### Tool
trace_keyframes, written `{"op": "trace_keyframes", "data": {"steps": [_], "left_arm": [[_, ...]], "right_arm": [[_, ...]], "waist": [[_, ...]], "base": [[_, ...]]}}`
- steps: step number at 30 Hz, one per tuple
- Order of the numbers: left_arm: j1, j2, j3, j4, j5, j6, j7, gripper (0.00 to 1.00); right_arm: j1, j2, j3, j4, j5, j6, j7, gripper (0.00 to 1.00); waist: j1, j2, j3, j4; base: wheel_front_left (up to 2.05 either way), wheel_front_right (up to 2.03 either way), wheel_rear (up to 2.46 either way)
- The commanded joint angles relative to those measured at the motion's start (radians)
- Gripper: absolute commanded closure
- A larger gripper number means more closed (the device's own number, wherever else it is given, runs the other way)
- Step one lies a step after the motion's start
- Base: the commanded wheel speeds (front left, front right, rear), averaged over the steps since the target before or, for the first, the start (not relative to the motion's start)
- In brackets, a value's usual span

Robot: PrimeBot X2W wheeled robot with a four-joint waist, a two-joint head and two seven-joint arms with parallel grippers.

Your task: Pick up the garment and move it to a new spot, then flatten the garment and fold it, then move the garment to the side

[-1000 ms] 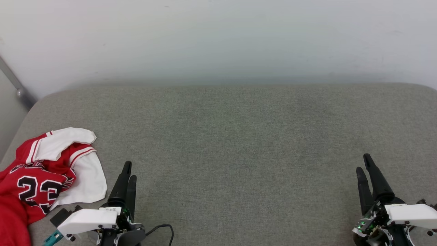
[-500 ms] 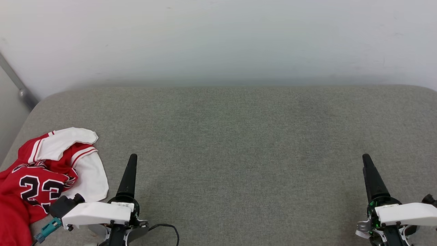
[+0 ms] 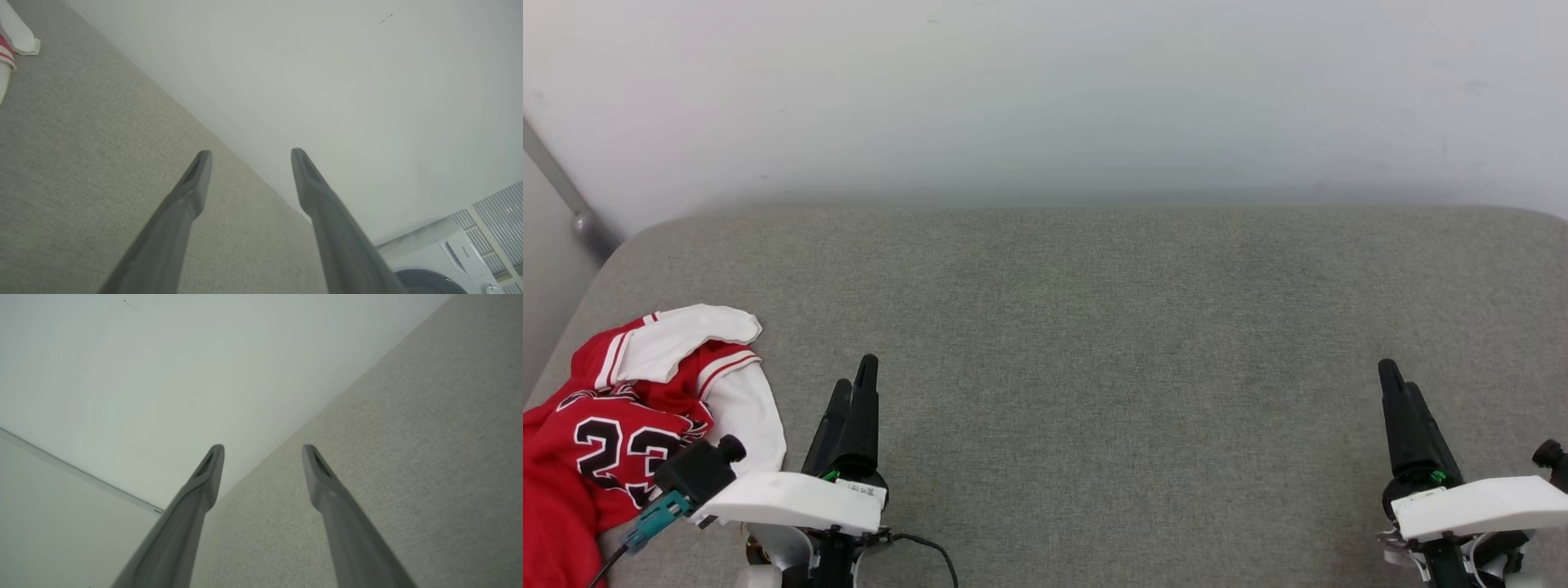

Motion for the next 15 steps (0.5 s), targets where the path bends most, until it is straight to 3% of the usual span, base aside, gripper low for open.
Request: {"op": "trace_keyframes", "data": {"steps": [1,15], "left_arm": [[-0.017,0.003,-0.008,-0.020,0.048,0.000,-0.010,0.00],[-0.018,0.018,-0.037,-0.029,0.343,0.009,-0.055,0.00]], "right_arm": [[-0.007,0.000,0.003,-0.025,-0.045,0.000,-0.008,0.00],[0.001,-0.009,0.027,-0.077,-0.315,0.000,0.007,0.00]], "waist": [[0.0000,0.0000,-0.001,0.001],[0.0000,0.0000,0.000,0.003]], "base": [[0.00,0.00,0.00],[0.00,0.00,0.00]]}}
